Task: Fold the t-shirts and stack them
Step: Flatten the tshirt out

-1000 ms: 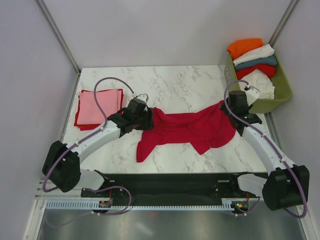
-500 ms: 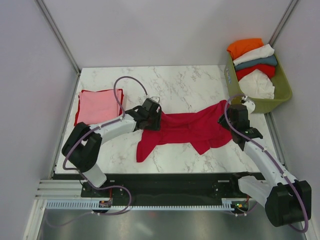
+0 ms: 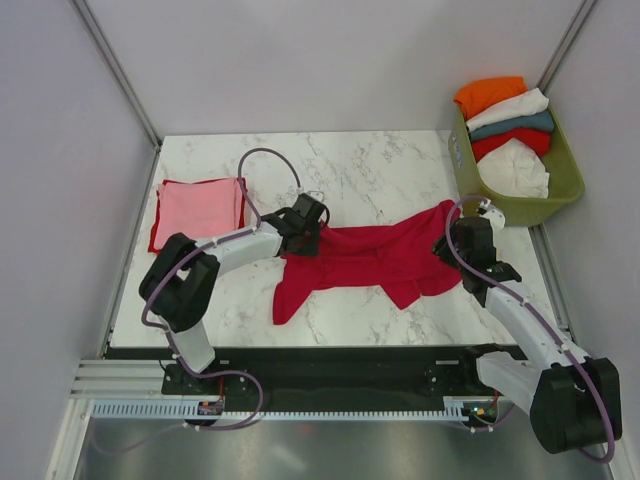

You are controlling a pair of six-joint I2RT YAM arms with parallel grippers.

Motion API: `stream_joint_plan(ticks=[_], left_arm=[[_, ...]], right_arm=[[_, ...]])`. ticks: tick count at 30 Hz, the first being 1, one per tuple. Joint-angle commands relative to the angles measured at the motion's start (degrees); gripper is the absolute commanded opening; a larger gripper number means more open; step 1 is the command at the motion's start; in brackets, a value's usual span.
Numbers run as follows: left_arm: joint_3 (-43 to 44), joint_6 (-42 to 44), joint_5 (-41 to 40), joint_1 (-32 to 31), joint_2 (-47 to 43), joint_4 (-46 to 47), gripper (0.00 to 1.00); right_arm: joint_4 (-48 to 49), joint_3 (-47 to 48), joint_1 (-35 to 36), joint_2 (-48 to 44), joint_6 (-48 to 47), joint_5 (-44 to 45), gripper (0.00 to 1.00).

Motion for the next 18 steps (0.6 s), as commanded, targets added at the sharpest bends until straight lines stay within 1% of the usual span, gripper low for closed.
stream_joint_plan(ticks=[1,2,3,7,8,11,18], left_arm=[[1.8,2.0,-3.2,-0.1,0.0,0.0,0.16],[1.6,2.0,-3.7,0.0,-0.4,-0.1,0.05],[1.0,2.0,-3.9,0.0,-1.2,-0.2,0.02],[-0.9,2.1,-4.3,-0.1,-4.3,-0.4,0.03],[-1.1,2.2,-4.2,-0.1,-4.9,-0.4,0.16],[-1.9,2.8,-2.8,-0.1,-6.8,-0.2,0.34],[-1.0,5.7,2.4,-0.3,-5.9,-0.1,0.39]], right_arm=[[3.0,-1.5,-0.2,-0.8,1.3,-0.4,0.52],[3.5,-1.7,-0.2,-0.7,1.5,-0.6,0.52],[3.5,-1.9,-0.2,-0.5,1.6,-0.6,0.52],[3.7,-2.6,-0.1,0.2,2.5,-1.0,0.56],[3.8,-2.8,-0.1,0.1,2.5,-1.0,0.57],[3.8,-3.1,-0.2,-0.2,2.8,-0.6,0.59],[3.7,-3.6,-0.1,-1.5,2.7,-0.9,0.59]])
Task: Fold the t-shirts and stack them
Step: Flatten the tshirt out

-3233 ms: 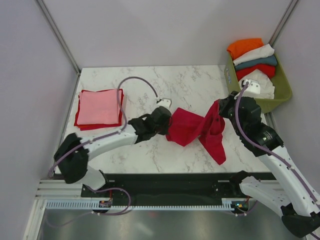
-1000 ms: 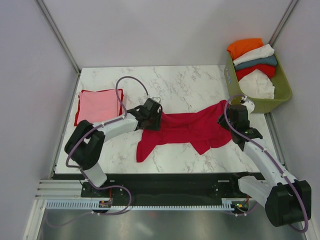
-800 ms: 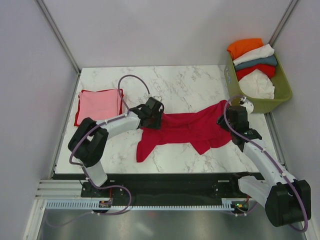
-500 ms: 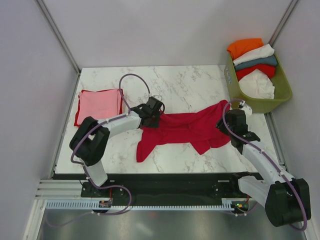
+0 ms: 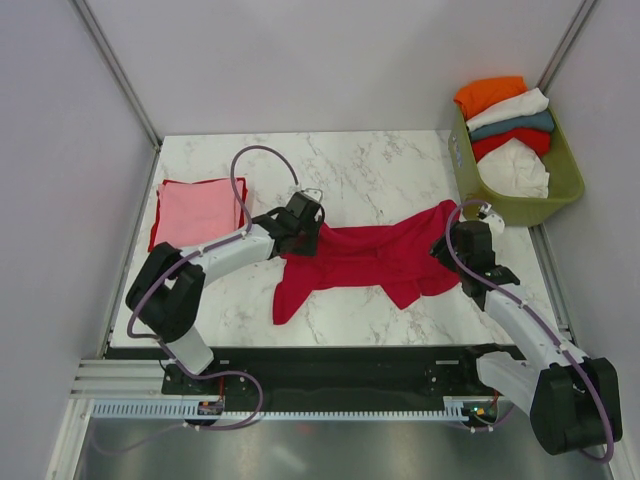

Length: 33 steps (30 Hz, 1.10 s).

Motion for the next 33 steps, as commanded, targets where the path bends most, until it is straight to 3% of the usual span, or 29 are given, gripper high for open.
stream_joint_plan(ticks=[1,15,17,20,21,27,33], left_arm=[[0.5,3.6,3.3,-0.4,-0.5,0.8,0.4],[0.7,3.8,3.3,-0.7,4.1,0.8,0.42],[0.9,3.8,3.0,-0.6,4.6,0.7,0.35],[1.0,3.4,2.2,-0.6,4.4,0.6,0.08],[0.9,3.4,2.3,-0.6,3.9,0.6,0.03],[-1.6,3.1,1.4,-0.5,-3.1,0.5,0.02],[-4.6,1.8,0.0,1.1,-11.0,0.1,0.02]], right_arm=[[1.6,-0.7,-0.2,-1.4,0.4,-0.2,0.59],[1.1,-1.0,-0.1,-2.0,0.4,-0.2,0.61],[1.1,-1.1,-0.1,-1.9,0.4,-0.2,0.62],[1.1,-1.1,-0.1,-1.9,0.4,-0.2,0.62],[1.1,-1.3,-0.2,-1.9,0.4,-0.2,0.62],[1.0,-2.3,-0.2,-2.5,0.2,-0.2,0.62],[1.1,-3.0,-0.2,-1.9,1.1,-0.2,0.71]])
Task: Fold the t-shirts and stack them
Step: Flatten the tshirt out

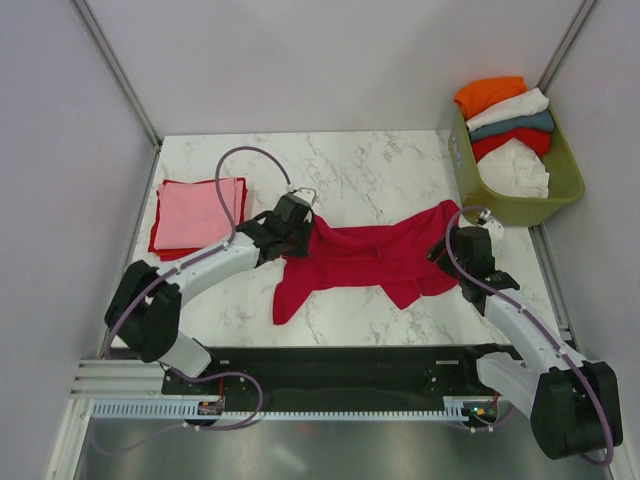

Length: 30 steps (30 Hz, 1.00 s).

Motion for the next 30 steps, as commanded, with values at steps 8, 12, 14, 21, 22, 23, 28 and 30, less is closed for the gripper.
stream_joint_plan(ticks=[8,12,14,21,22,23,28,30], left_arm=[[-4.5,-2.5,-4.1,3.4,-11.1,0.4,0.02],[-5.7,-2.6,-4.2,4.2,-13.0,0.4,0.02],[-6.2,-2.2,-3.9,4.5,-13.3,0.3,0.02],[-7.0,-2.5,-4.0,4.5,-14.4,0.3,0.02],[-7.1,-2.4,-4.3,4.5,-14.5,0.2,0.02],[-7.3,-2.4,-4.6,4.5,-14.7,0.2,0.02],[-7.8,-2.4,-5.1,4.5,-16.0,0.1,0.02],[-7.7,-2.4,-5.0,4.5,-16.0,0.2,0.02]], right_arm=[[3.0,-2.2,-0.4,3.0,3.7,-0.5,0.59],[2.7,-3.4,-0.4,3.5,5.7,-1.1,0.57],[3.5,-4.5,-0.3,2.9,6.8,-1.6,0.57],[5.9,-6.0,-0.3,3.7,7.9,-3.6,0.41],[5.9,-5.8,-0.4,3.8,7.9,-3.7,0.41],[5.8,-5.7,-0.4,3.7,7.9,-3.8,0.41],[3.9,-4.9,-0.4,1.8,7.9,-4.3,0.49],[3.6,-4.8,-0.3,0.8,8.0,-4.7,0.47]])
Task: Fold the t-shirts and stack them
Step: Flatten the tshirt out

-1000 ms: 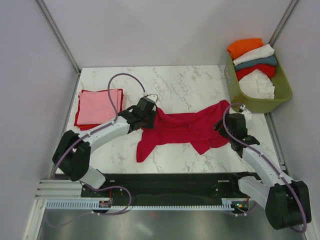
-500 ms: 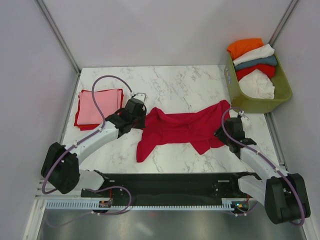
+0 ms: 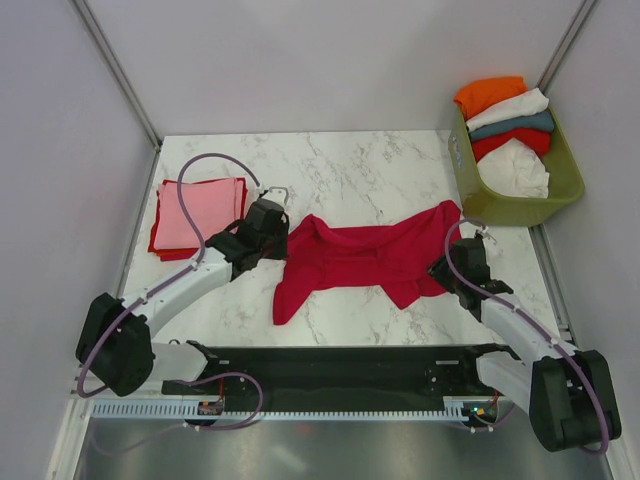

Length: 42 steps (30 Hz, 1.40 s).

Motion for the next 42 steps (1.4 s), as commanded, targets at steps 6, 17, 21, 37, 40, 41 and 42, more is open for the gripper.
stream_joint_plan(ticks=[6,17,21,37,40,41,42], left_arm=[[-0.1,-1.1,-1.7,0.3,-1.9,0.1,0.02],[-0.3,-1.2,-1.9,0.3,-2.2,0.0,0.02],[-0.3,-1.1,-1.9,0.3,-2.4,0.1,0.02],[11.9,-2.5,1.1,11.6,-1.0,-0.9,0.02],[19.5,-2.9,2.4,14.4,-1.8,-4.1,0.02],[21.6,-2.6,2.6,14.7,-2.0,-5.3,0.02],[26.0,-2.4,2.9,14.8,-2.4,-7.9,0.02]], right_arm=[[-0.1,2.0,-0.1,-2.6,0.7,-0.9,0.36],[1.3,1.4,-0.1,0.2,1.3,-0.7,0.33],[3.4,0.7,-0.1,1.6,1.5,-1.1,0.17],[-7.5,34.5,-0.2,3.5,-2.0,1.0,0.0],[-11.6,46.4,-0.8,4.7,-3.2,0.4,0.0],[-12.2,51.4,-1.0,4.3,-4.0,0.2,0.0],[-13.2,53.6,-1.0,3.7,-4.6,0.0,0.0]])
